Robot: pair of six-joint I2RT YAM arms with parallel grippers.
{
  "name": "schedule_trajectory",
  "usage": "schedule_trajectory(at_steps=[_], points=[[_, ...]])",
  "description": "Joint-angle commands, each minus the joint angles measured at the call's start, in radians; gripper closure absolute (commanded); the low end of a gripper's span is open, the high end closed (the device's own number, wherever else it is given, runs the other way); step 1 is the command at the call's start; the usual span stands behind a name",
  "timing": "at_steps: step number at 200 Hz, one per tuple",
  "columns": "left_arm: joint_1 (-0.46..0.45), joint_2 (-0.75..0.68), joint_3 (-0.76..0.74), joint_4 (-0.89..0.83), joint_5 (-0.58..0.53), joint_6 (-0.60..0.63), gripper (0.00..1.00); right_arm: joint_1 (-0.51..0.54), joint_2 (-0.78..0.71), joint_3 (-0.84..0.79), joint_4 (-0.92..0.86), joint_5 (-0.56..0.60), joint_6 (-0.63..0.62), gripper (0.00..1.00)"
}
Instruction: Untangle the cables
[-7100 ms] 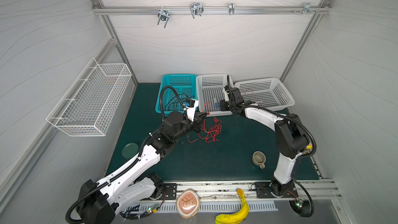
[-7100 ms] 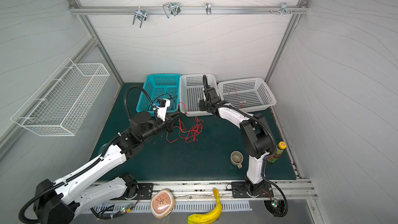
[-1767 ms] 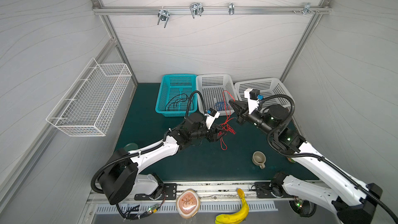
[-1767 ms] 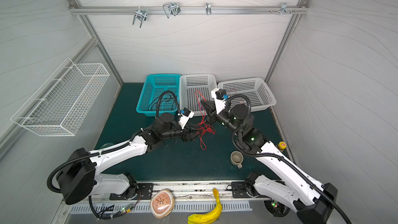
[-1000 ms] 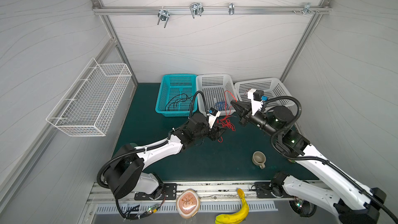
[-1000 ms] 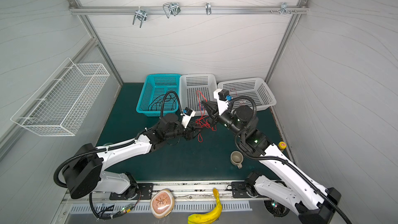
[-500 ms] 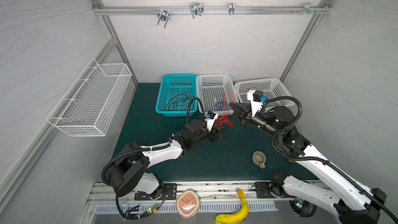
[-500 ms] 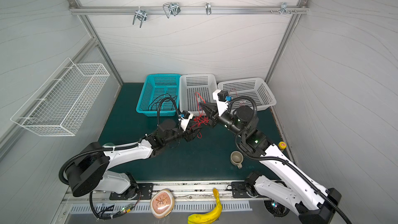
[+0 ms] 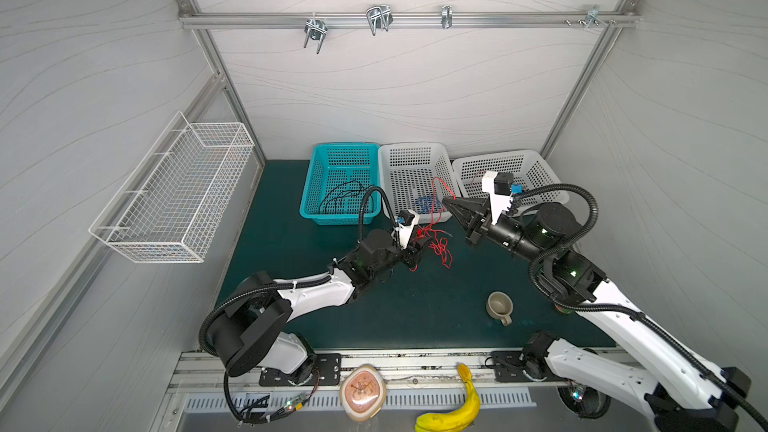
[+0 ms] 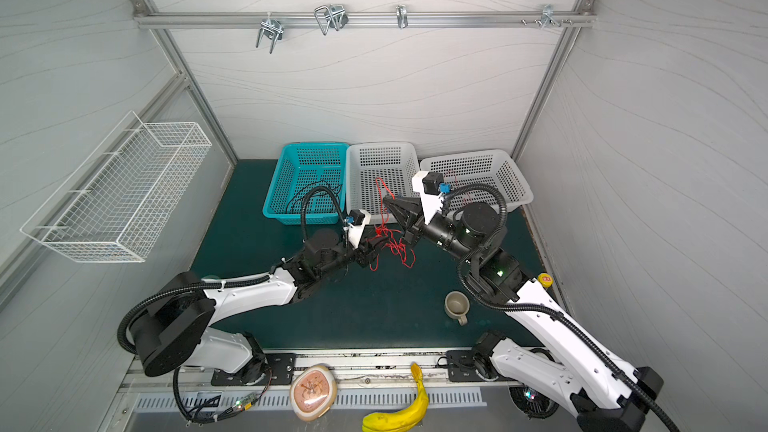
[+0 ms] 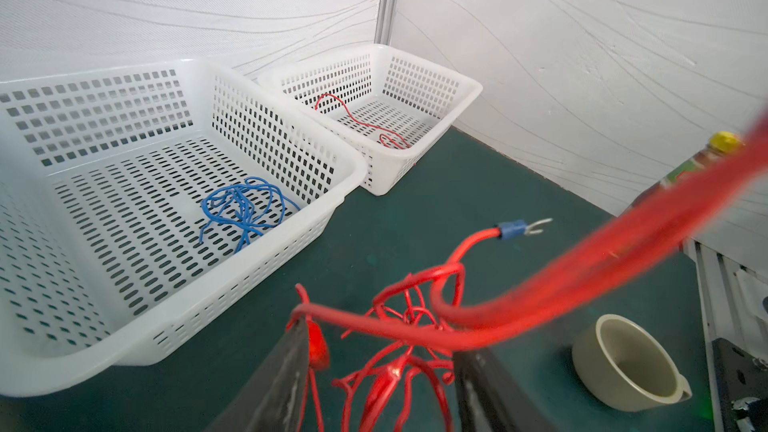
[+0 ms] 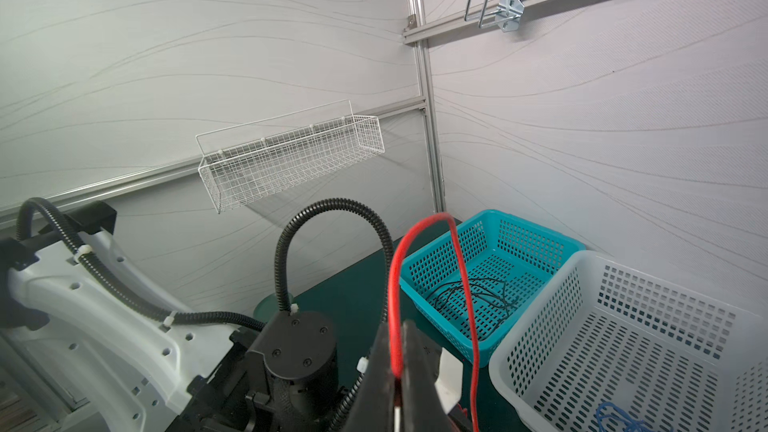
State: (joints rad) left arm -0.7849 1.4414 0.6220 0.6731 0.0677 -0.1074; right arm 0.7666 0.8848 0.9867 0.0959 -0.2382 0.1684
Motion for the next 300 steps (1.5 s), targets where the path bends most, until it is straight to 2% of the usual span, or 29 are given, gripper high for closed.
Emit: schedule_trajectory(at_steps=[1,36,57,74,185,202,220,238,256,300], points=[[-0.003,0.038,0.041,0.057,-0.004,0.004,0.47,0.004,-0.020,0.044,0.043,-0.048,0.007,1.00],[-0.003,0.087,0.081,0.027,0.009,-0.010,0.75,0.004,-0.016,0.053,0.073,-0.060,0.014,1.00],[-0.004,0.103,0.088,0.014,0.010,-0.017,0.85,0.005,-0.015,0.056,0.071,-0.035,0.003,1.00],[-0.004,0.107,0.084,0.004,0.005,-0.018,0.88,0.005,-0.016,0.061,0.064,-0.006,-0.012,1.00],[-0.004,0.075,-0.023,-0.058,-0.082,-0.029,0.89,0.003,-0.096,0.107,0.040,0.278,-0.202,1.00],[-0.004,0.064,-0.036,-0.058,-0.084,-0.032,0.89,0.003,-0.094,0.107,0.031,0.329,-0.234,1.00],[-0.004,0.048,-0.042,-0.055,-0.050,-0.031,0.83,-0.003,-0.077,0.103,0.023,0.380,-0.244,1.00],[-0.004,0.029,-0.039,-0.054,0.002,-0.024,0.76,-0.016,-0.050,0.094,0.019,0.368,-0.226,1.00],[-0.004,0.014,-0.033,-0.055,0.044,-0.018,0.64,-0.022,-0.018,0.093,0.016,0.348,-0.212,1.00],[-0.005,-0.023,-0.041,-0.074,0.055,-0.014,0.49,-0.044,0.038,0.116,0.024,0.350,-0.205,1.00]])
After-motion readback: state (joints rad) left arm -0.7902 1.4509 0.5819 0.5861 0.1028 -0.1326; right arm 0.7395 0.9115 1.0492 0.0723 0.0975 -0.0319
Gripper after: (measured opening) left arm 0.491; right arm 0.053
